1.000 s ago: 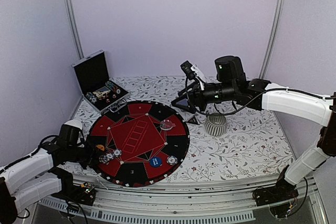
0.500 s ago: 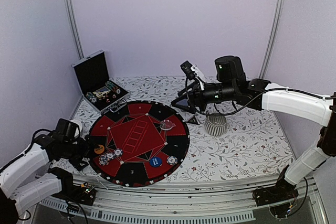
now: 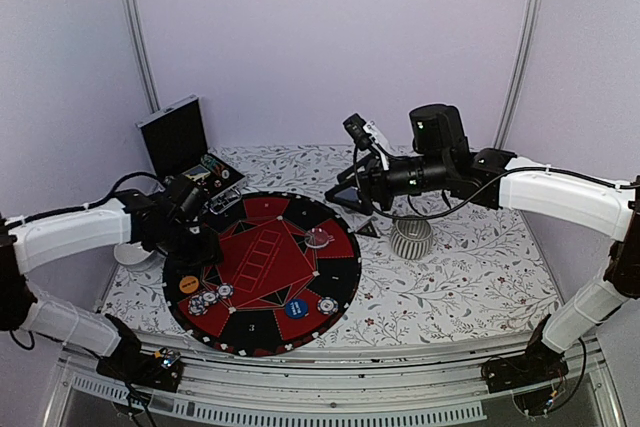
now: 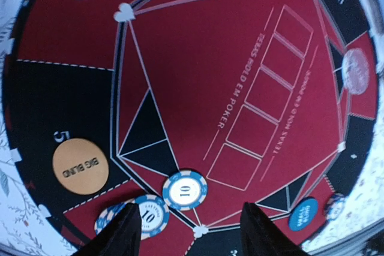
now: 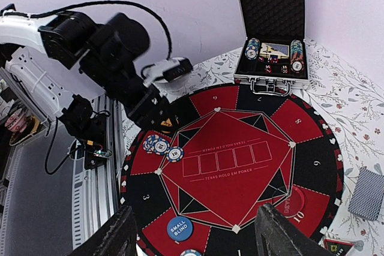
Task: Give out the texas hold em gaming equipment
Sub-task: Move the poker chip to the big blind area.
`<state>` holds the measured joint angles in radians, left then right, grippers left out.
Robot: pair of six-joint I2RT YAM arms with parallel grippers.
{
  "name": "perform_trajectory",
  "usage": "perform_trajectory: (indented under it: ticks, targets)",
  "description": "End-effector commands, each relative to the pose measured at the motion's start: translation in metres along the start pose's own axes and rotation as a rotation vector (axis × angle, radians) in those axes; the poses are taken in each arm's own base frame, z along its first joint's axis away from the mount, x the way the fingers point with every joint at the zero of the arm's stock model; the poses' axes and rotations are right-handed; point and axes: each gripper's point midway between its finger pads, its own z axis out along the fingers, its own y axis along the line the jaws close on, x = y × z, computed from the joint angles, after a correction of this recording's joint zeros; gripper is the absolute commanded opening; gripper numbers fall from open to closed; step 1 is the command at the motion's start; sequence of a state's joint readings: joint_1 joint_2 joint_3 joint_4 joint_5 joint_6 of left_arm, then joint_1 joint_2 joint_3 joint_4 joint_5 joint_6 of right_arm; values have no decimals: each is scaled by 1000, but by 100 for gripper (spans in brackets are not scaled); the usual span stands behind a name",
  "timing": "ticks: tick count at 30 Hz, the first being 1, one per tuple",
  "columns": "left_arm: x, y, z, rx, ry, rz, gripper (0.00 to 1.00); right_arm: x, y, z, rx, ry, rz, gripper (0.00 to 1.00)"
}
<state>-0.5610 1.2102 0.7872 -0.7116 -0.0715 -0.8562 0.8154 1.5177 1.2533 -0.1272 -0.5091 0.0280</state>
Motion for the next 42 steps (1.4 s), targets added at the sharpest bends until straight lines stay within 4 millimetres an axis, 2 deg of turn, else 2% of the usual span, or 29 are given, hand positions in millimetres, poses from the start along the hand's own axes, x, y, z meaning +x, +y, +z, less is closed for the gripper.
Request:
perform_trajectory:
  ticks: [1,4,9,12,15,22,25,31,42]
  targets:
    - [14,-11,31,-76,105,265,56,-15,3,-4,-12,-26,-4,69]
    - [10,-14,44,-113,120,326,54,-12,3,-5,-8,-21,-1,69]
    - [17,-14,66,-150,179,391,54,-9,2,-4,-7,-12,3,70]
    - [23,-13,71,-164,196,427,50,-8,2,-4,-7,-8,5,69]
    - [30,-6,74,-192,217,447,37,-7,2,-3,-8,-4,6,70]
    - [51,3,80,-216,284,480,36,-8,2,1,-20,1,7,70]
    - [64,8,78,-236,317,508,35,-8,2,1,-20,2,8,70]
    - [81,34,66,-321,373,539,32,-6,1,2,-20,10,6,70]
    - [84,49,46,-379,391,529,31,-7,2,3,-26,16,6,72]
